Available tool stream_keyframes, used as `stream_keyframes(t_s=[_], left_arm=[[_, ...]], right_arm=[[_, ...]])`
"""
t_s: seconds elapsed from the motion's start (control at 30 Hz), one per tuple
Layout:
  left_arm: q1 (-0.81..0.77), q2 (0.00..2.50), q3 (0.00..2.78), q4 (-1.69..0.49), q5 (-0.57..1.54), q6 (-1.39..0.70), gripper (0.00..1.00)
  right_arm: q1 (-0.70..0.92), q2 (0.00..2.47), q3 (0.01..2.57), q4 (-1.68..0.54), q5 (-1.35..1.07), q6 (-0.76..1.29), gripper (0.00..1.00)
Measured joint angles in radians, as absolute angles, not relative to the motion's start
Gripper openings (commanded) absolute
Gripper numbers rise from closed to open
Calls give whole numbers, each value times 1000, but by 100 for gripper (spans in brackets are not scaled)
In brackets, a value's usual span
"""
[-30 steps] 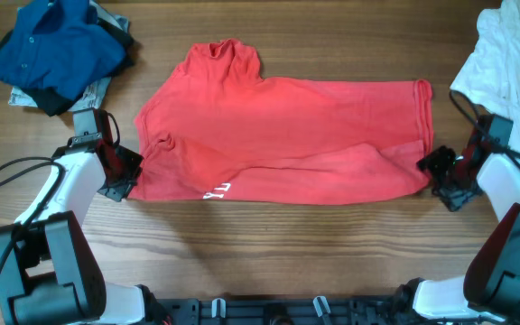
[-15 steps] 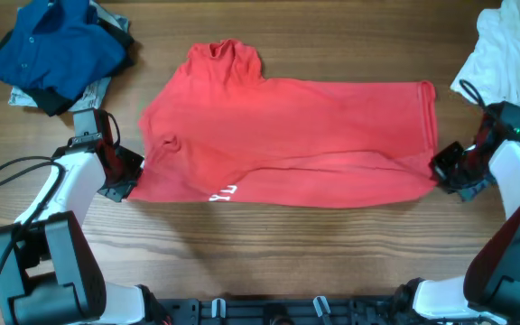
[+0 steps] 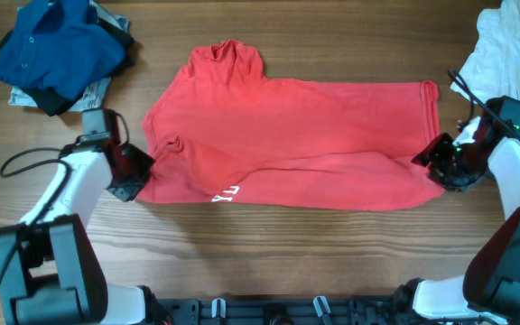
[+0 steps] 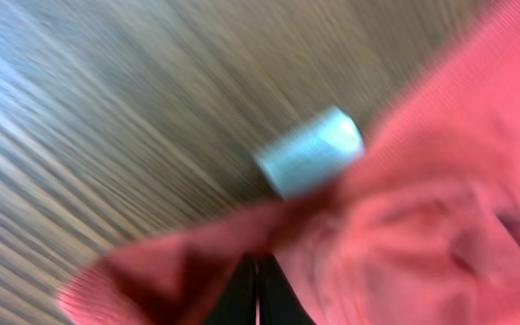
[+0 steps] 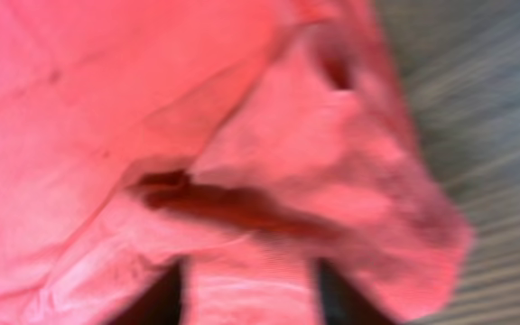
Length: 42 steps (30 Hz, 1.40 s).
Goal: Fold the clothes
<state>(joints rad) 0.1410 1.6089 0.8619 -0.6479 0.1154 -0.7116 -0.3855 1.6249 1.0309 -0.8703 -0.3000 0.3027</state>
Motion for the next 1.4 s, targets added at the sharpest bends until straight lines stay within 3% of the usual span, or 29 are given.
stream_keyframes(t_s=[0.1, 0.23, 0.27, 0.3, 0.37, 0.4, 0.47, 0.57, 0.6, 0.83, 1.1, 1.4], left_arm=[[3, 1500, 910, -655, 125, -666, 4], [-199, 1427, 933, -681, 133, -650, 4], [-237, 1435, 933, -681, 133, -648, 4], [-279, 1447, 932, -678, 131, -648, 11], [-309, 1473, 932, -677, 122, -648, 21], [-314, 1492, 933, -672, 118, -640, 32], [-314, 1528, 932, -646, 114, -640, 39], [-313, 1547, 933, -522, 127, -582, 63], [-313, 1547, 942, -503, 133, -557, 63], [-313, 1591, 1268, -386, 72, -497, 61], [-313, 2105, 1756, -443, 69, -490, 59], [-313, 2276, 1810, -309, 73, -491, 55]], right_arm=[[-305, 1625, 1031, -865, -329, 266, 7], [-147, 1625, 1031, -817, -341, 275, 18], [-110, 1625, 1031, -804, -341, 292, 33], [-81, 1625, 1031, -799, -341, 310, 44], [-55, 1625, 1031, -798, -339, 342, 53], [-45, 1625, 1031, -798, -339, 359, 59], [-31, 1625, 1031, -776, -339, 374, 56], [-16, 1625, 1029, -703, -339, 372, 73], [-14, 1625, 1029, -662, -339, 365, 75], [-14, 1625, 1107, -639, -339, 369, 77], [-14, 1666, 1108, -705, -339, 357, 79], [-14, 1692, 1108, -722, -339, 335, 79]])
